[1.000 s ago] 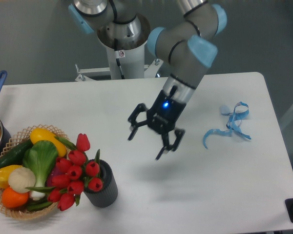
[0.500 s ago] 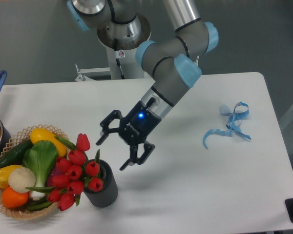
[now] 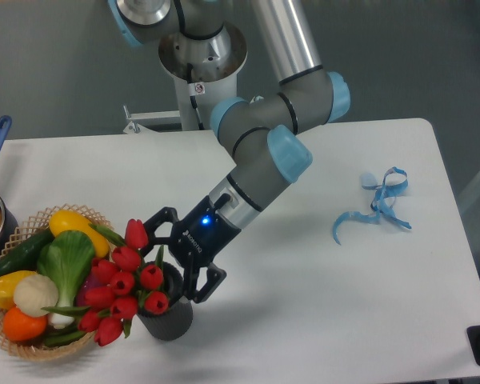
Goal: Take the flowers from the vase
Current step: 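Lower the gripper around the tulip stems and close it, then lift the gripped tulips upward out of the black vase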
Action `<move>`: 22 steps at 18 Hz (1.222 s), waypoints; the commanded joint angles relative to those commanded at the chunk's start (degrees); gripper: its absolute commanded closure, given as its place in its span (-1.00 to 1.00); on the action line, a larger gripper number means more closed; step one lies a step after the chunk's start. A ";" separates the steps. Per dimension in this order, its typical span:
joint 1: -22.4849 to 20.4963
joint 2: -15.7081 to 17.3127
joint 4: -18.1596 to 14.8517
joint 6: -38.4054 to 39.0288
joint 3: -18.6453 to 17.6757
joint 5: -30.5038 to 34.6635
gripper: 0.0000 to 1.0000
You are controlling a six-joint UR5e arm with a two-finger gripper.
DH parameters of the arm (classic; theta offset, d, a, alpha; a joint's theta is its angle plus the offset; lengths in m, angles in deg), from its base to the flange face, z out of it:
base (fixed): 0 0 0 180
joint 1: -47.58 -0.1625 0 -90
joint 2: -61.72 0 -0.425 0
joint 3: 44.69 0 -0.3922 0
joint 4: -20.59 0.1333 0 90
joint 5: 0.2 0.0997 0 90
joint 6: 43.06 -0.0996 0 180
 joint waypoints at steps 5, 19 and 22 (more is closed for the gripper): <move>0.88 -0.35 0.00 0.26 -0.62 0.18 -0.57; -0.61 2.19 0.00 1.49 0.35 -0.70 1.00; -1.57 3.69 0.00 4.56 0.44 -3.41 1.00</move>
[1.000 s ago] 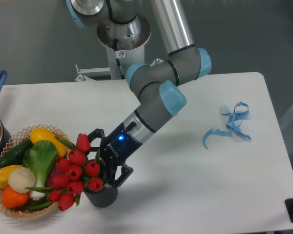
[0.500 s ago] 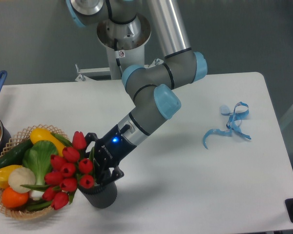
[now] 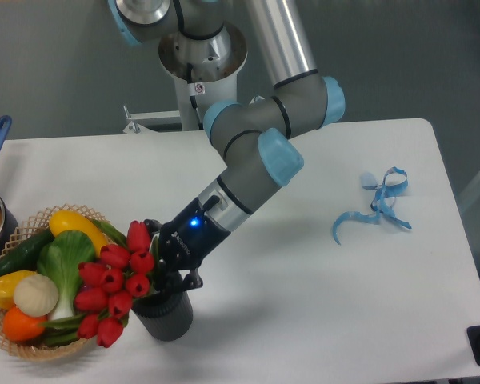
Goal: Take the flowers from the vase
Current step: 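Lift the gripped tulips upward out of the black vase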
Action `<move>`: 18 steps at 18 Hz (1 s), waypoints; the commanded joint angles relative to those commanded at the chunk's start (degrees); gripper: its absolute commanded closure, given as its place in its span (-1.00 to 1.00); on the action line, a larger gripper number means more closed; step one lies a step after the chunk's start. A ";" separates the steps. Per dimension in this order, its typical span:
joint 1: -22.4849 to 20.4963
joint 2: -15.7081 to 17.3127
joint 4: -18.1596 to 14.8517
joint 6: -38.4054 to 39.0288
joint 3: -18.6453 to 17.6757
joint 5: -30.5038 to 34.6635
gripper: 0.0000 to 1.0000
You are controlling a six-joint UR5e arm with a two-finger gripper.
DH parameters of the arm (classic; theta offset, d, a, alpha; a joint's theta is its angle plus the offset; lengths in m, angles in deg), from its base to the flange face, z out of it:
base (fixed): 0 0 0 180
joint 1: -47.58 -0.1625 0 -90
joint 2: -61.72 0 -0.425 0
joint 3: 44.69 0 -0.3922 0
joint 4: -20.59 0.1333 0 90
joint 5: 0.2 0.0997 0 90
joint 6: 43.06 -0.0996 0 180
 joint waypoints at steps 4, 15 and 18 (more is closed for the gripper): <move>-2.28 1.85 0.00 2.38 0.61 -4.67 1.00; -6.24 1.59 -0.09 12.22 10.02 -13.72 1.00; -6.33 1.59 -0.09 12.40 10.02 -13.90 1.00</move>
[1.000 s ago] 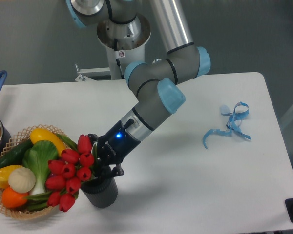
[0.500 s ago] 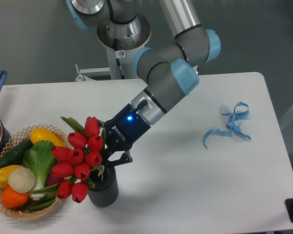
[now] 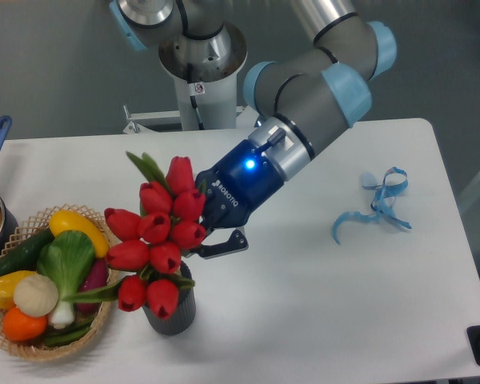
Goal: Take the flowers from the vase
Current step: 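Lift the gripped tulips upward out of the black vase, then carry the tulip bunch away from the vase toward the blue ribbon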
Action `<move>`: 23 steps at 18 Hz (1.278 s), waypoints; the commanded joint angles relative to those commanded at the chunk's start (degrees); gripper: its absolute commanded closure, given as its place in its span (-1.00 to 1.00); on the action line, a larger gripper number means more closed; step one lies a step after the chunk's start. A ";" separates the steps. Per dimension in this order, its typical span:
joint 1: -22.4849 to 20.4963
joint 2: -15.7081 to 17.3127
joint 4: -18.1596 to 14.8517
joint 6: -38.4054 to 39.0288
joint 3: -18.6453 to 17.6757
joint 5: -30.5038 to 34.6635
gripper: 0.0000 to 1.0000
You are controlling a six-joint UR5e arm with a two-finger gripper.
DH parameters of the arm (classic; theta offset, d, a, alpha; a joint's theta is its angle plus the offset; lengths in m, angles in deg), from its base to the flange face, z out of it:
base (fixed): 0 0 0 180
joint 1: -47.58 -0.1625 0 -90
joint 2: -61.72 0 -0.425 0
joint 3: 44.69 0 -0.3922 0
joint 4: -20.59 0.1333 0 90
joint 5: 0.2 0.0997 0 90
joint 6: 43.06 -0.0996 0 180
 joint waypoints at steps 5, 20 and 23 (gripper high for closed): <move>-0.35 0.09 0.00 0.35 0.00 -1.67 1.00; -10.63 0.18 -0.09 -4.38 2.90 13.51 0.95; -12.65 0.26 -0.26 -5.80 2.64 16.34 0.96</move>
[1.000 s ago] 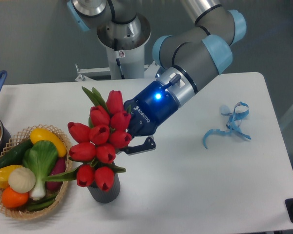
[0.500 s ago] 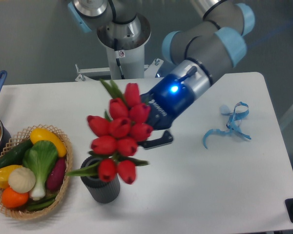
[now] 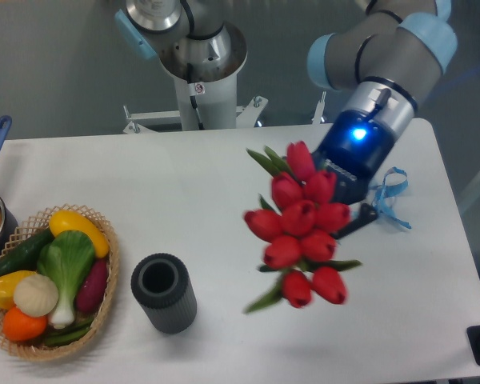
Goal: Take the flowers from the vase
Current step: 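Carry the tulip bunch away from the vase toward the blue ribbon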
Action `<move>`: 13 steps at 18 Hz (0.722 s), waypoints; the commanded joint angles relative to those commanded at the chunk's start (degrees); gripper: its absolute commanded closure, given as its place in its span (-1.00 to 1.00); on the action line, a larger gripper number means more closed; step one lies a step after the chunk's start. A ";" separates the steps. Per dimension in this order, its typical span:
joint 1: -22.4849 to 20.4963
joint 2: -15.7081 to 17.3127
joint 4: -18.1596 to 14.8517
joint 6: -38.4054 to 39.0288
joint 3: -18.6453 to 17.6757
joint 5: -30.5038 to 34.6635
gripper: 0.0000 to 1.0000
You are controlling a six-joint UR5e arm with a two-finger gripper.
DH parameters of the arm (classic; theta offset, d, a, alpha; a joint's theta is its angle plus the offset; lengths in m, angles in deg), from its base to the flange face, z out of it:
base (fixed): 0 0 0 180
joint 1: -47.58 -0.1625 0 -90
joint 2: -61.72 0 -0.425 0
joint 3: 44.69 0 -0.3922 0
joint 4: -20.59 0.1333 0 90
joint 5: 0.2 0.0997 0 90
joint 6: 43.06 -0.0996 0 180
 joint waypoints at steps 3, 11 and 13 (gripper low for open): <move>-1.50 0.35 -0.09 -1.13 -0.18 6.65 0.95; -3.61 4.83 -0.44 -8.97 -6.85 29.17 0.91; -3.35 5.71 -0.53 -8.97 -8.96 33.21 0.91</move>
